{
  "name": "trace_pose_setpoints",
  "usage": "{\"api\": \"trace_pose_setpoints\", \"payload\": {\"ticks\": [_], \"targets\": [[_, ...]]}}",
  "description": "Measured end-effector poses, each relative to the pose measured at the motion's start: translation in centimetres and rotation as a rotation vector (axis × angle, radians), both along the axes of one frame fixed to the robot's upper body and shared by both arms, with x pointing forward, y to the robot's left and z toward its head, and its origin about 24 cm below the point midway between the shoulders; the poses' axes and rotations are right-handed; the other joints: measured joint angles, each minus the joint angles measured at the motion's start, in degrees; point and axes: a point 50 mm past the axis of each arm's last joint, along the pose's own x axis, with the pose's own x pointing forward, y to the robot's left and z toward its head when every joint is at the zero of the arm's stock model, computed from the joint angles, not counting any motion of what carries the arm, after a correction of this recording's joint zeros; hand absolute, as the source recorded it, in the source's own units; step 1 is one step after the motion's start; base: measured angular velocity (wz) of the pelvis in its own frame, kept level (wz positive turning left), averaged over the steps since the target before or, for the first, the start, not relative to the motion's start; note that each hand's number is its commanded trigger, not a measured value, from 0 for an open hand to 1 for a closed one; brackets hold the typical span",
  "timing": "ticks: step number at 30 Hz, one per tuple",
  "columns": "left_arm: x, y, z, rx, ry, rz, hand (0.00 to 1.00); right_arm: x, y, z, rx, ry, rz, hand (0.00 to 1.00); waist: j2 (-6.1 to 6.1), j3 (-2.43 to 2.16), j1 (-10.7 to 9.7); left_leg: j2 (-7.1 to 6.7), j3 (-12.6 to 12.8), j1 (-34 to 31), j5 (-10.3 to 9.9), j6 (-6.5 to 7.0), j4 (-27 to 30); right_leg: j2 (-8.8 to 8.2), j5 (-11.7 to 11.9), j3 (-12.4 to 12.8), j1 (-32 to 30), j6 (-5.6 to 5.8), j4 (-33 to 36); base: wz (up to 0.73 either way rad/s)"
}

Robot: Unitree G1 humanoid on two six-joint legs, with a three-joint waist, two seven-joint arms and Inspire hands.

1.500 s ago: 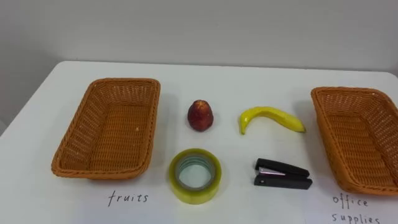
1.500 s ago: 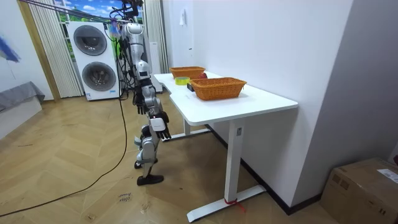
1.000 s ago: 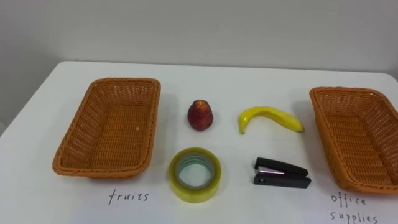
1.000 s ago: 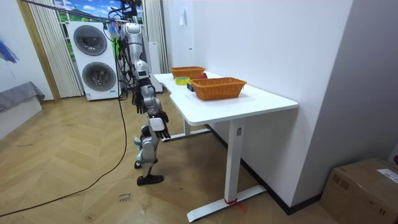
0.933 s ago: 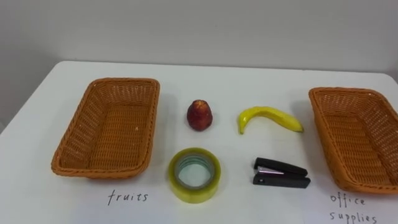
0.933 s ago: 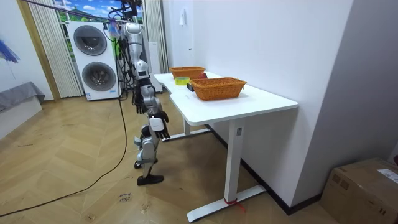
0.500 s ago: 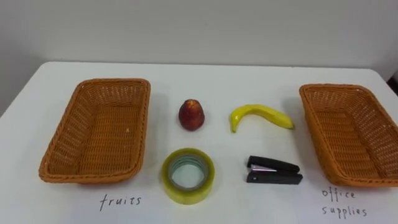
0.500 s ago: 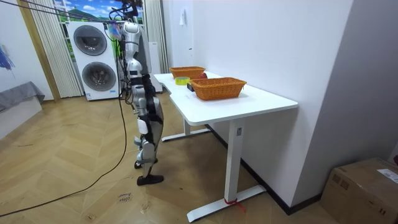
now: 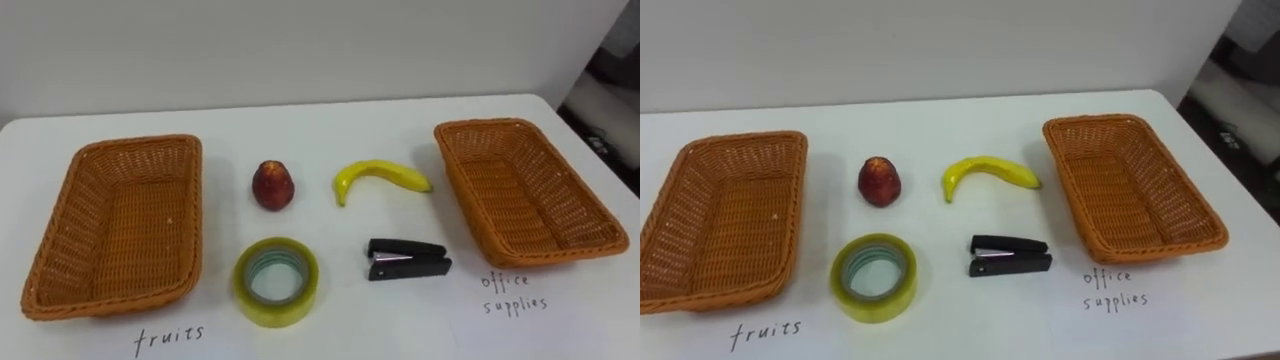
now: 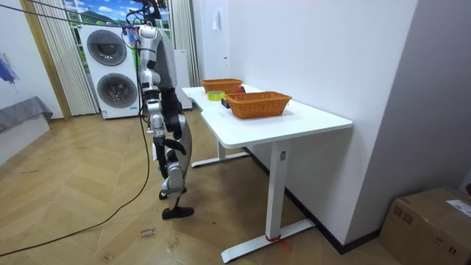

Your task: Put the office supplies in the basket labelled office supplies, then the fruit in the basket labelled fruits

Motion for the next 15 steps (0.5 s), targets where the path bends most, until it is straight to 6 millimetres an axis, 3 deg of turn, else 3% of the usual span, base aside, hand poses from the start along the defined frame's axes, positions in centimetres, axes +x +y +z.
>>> {"api": "trace_pose_setpoints", "payload": {"ticks": [5, 8, 11, 15], "targets": [[-0.2, 0.3, 0.2, 0.014, -0.008, 0.001, 0.00, 4.9, -4.3, 3.7, -0.277, -0.038, 0.050, 0.00, -0.65, 0.01, -0.5, -0.09, 0.4, -0.4, 0.1, 0.18, -0.3, -0.04, 0.0, 0.2, -1.0, 0.08, 0.5, -0.05], [0.6, 0.3, 0.2, 0.009, -0.046, -0.011, 0.00, 8.8, -6.8, 8.1, -0.518, -0.097, 0.095, 0.00, -0.33, 0.02, -0.3, -0.09, 0.8, -1.4, 0.3, 0.33, -0.7, 0.12, 0.2, 0.8, -2.3, 0.13, 0.5, -0.07], [1.1, 0.1, 0.1, -0.004, -0.063, -0.039, 0.00, 11.5, -7.6, 11.3, -0.689, -0.127, 0.117, 0.00, -0.21, 0.00, -0.3, -0.15, 1.1, -2.4, 0.5, 0.39, -0.7, 0.17, 0.3, 1.4, -3.5, 0.16, 0.6, -0.05], [1.1, -0.2, 0.0, -0.044, -0.072, -0.061, 0.00, 13.6, -8.0, 15.0, -0.900, -0.128, 0.176, 0.00, -0.10, 0.06, 0.4, -0.22, 1.3, -2.7, 0.5, 0.40, -0.9, 0.15, 0.4, 1.5, -3.8, 0.24, 0.5, -0.05]]}}
